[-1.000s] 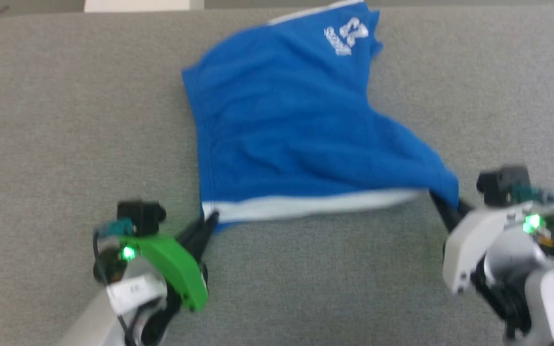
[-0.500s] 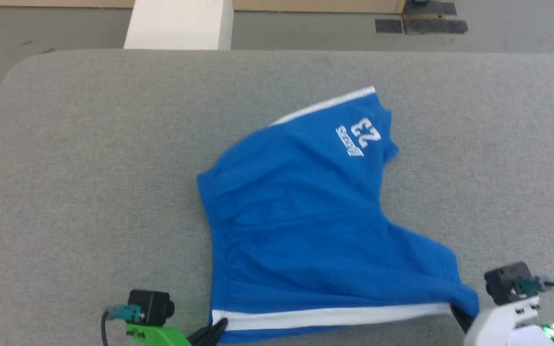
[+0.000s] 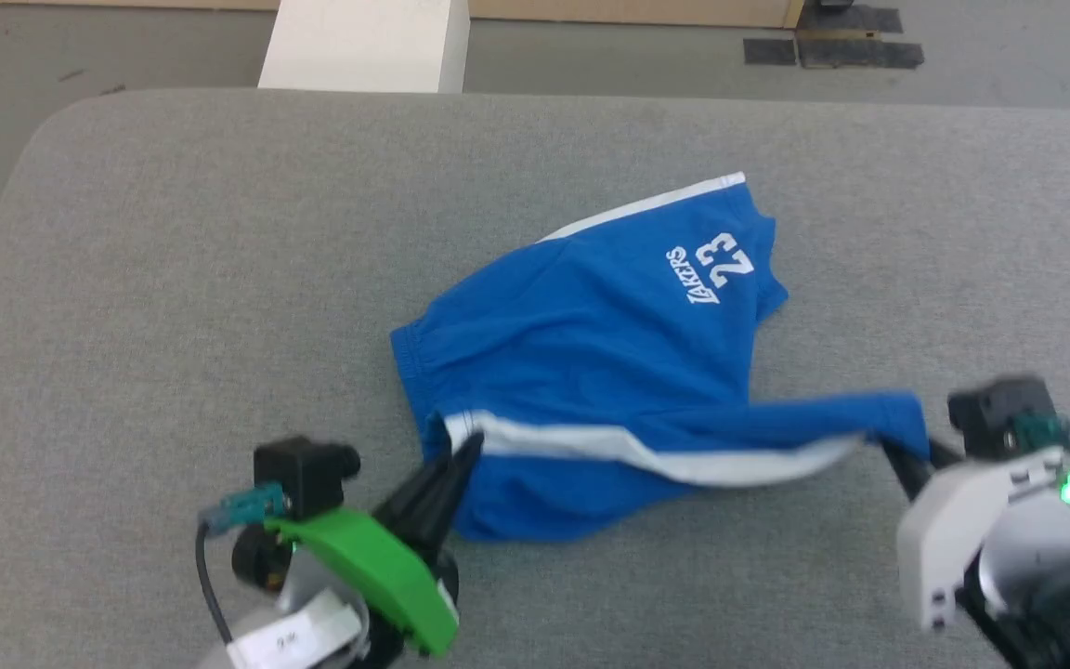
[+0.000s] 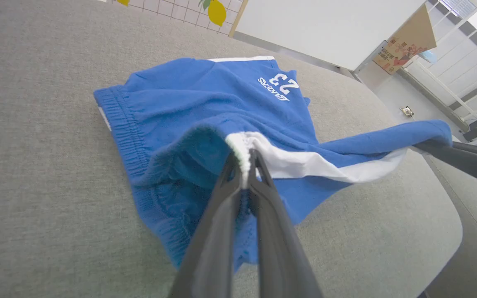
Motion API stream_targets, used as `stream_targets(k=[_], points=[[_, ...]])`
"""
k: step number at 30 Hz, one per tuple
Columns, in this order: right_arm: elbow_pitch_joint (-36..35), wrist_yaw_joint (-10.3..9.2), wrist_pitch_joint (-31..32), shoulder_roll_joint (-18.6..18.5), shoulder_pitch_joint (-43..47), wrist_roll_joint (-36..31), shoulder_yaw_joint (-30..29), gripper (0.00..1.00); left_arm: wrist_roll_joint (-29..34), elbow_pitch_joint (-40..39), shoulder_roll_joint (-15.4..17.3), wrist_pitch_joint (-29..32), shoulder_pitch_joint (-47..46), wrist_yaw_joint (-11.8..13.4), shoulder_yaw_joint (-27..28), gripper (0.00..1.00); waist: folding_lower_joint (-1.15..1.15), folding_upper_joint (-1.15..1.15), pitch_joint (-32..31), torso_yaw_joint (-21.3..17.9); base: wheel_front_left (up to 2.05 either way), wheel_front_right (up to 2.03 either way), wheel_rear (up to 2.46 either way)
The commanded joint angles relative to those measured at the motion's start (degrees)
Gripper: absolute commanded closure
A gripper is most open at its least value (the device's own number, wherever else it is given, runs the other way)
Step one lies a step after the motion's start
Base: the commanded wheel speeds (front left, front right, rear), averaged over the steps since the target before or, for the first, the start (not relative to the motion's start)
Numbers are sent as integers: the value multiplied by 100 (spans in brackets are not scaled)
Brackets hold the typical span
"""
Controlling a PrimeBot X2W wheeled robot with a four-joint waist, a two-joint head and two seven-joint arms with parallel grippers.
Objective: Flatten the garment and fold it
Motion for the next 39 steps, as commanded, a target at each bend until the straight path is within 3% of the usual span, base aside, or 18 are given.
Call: stream_targets(k=[1, 12, 26, 32, 39], points=[[109, 19, -62, -73, -287, -26, 59, 100, 135, 88, -65, -111, -213, -33, 52, 100, 1, 0, 98, 60, 0, 0, 0], [1341, 19, -382, -563, -2373, 112, 552, 100, 231, 1211, -573, -764, -1354, -133, 394, 100, 1, 0, 738, 329, 0, 0, 0], [3501, 19, -814, -706, -4585, 138, 1505, 100, 205, 2650, -995, -1145, -2368, -248, 542, 100, 1, 0, 1483, 591, 0, 0, 0], [4393, 19, -647, -688, -5313, 255, 1796, 100, 306, 3014, -1132, -1134, -2702, -286, 406, 100, 1, 0, 1677, 719, 0, 0, 0], [5315, 19, 77, -723, -5834, 705, 2029, 100, 354, 3106, -1234, -973, -2825, -357, 187, 100, 1, 0, 1753, 885, 0, 0, 0]])
